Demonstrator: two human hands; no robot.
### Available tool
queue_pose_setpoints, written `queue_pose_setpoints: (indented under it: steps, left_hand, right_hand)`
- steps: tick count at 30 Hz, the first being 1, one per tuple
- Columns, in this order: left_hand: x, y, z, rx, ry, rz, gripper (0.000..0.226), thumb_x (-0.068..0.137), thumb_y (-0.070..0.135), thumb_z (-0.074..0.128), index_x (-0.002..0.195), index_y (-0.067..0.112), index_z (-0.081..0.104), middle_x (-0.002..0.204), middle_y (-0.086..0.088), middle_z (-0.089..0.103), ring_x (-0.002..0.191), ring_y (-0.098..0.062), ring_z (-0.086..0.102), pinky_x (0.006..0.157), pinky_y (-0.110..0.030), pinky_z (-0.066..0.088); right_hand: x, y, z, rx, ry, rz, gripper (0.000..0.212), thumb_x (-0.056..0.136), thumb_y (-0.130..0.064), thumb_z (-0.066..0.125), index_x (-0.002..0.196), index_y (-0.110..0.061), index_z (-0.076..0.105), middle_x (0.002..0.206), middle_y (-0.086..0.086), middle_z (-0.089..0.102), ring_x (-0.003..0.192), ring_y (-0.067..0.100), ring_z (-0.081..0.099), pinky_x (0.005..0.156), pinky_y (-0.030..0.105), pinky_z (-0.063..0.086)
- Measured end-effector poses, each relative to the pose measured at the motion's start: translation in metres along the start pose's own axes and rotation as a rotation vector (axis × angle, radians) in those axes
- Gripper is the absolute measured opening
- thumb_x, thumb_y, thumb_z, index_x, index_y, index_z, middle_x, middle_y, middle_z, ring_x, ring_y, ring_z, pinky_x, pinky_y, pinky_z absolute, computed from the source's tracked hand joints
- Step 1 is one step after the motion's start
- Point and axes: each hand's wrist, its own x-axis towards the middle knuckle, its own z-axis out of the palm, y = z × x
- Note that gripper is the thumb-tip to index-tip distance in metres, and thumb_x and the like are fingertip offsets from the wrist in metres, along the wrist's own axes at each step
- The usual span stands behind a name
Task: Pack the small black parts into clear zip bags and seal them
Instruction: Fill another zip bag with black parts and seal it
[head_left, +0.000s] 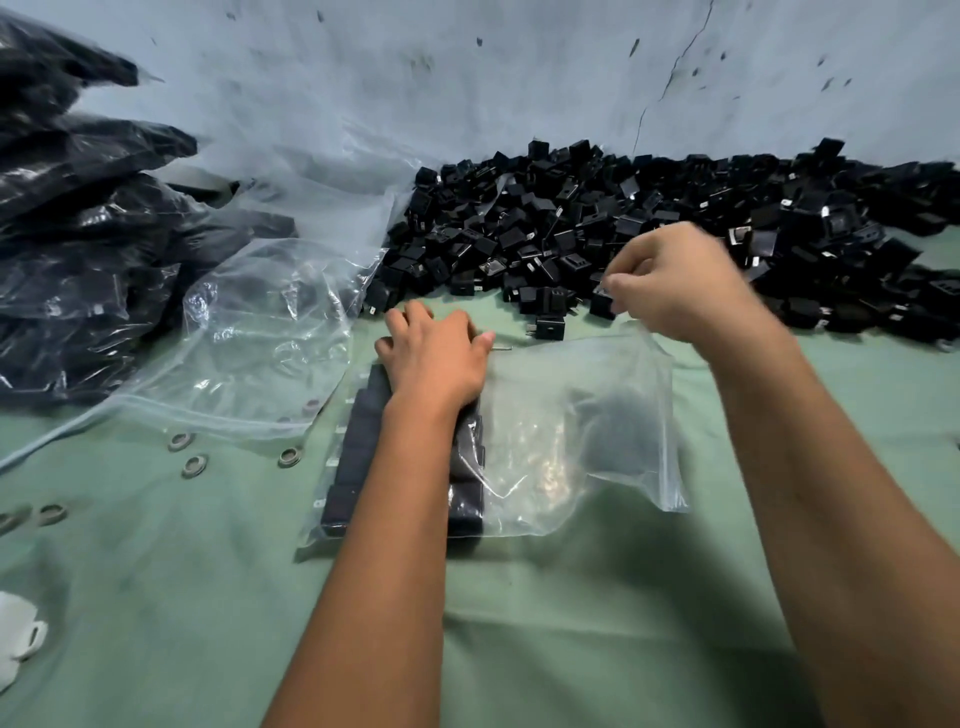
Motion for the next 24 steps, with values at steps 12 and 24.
queue_pose_setpoints:
  steps: [12,24]
  left_hand:
    - [0.004,0.009,-0.002,-0.249,0.068,0.142,0.025,0.097,0.052,0.060,0.114,0.034,0.066,0.132,-0.001,0.048,0.135,-0.026,0.029,0.111,-0.046,0.029]
    - [-0.027,0.066,-0.011,-0.533,-0.341,0.516,0.071,0.087,-0.016,0.048,0.113,0.046,0.072,0.127,0.005,0.053,0.131,-0.015,0.036,0.117,-0.035,0.027]
  right_hand:
    - [0.013,0.013,0.070,-0.147,-0.150,-0.104,0.034,0.082,-0.025,0.085,0.102,-0.030,0.058,0.091,-0.009,0.056,0.098,0.024,0.059,0.078,0.035,0.047]
    - [-0.006,0.022,0.004,0.956,0.204,0.355,0.038,0.095,-0.009,0.040,0.108,-0.018,0.074,0.086,0.014,0.067,0.058,0.020,0.055,0.051,0.026,0.042]
